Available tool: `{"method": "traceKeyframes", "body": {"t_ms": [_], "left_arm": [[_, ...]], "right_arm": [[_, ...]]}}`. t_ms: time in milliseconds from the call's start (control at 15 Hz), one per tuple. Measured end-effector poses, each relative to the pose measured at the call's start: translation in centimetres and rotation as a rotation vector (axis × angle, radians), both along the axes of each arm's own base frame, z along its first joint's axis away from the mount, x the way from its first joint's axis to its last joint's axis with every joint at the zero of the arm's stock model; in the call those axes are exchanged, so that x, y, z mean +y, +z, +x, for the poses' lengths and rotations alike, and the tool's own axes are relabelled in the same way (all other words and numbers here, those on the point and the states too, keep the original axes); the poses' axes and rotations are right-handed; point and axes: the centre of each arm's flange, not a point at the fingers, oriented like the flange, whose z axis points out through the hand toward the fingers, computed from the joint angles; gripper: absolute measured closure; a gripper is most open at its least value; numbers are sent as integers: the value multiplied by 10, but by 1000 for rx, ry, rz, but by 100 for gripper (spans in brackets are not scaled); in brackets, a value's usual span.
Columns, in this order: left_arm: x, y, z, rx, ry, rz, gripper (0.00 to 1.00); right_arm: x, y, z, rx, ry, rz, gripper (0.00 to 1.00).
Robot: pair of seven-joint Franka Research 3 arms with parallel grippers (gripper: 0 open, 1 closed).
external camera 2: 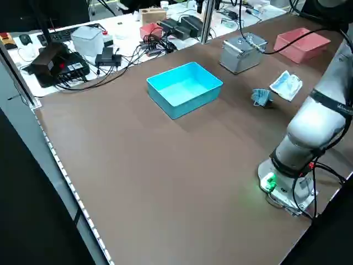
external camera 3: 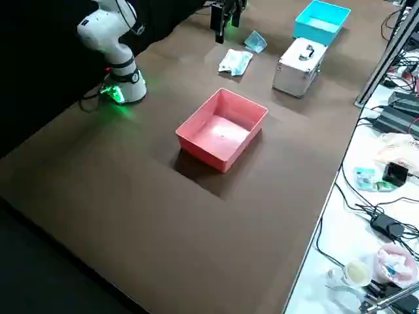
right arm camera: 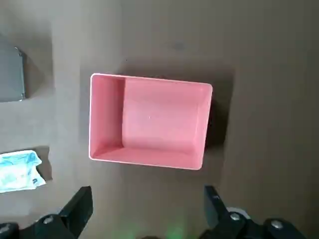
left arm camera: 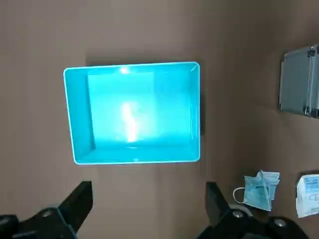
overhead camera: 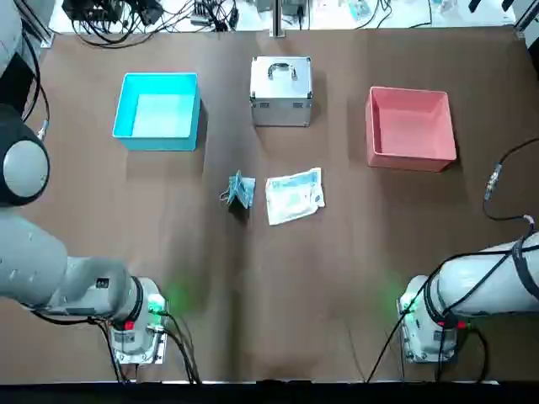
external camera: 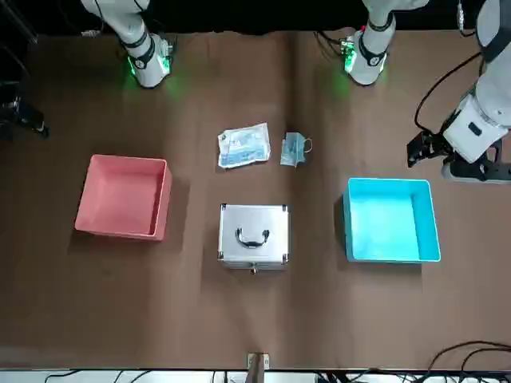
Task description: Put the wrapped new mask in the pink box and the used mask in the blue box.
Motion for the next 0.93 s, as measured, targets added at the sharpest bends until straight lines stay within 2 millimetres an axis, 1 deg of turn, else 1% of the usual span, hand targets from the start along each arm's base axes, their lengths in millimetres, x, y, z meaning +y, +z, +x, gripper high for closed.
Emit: {"method": "traceKeyframes", "body": {"t_ms": [400,533,733,933], "left_arm": [[-1,-4,-4,39,2,6,0],[-3,-10,-3,54,-3,7,0],[-36,-59,-8,189,-70,11,0],[-73,-110,-13,274,-133,-2,0]], "right_arm": [[0,-1,0,1,0,0,2],[0,-1,0,1,0,0,2],[3,-4,-1,18,6,2,2],[21,-18,-4,90,38,6,4]]}}
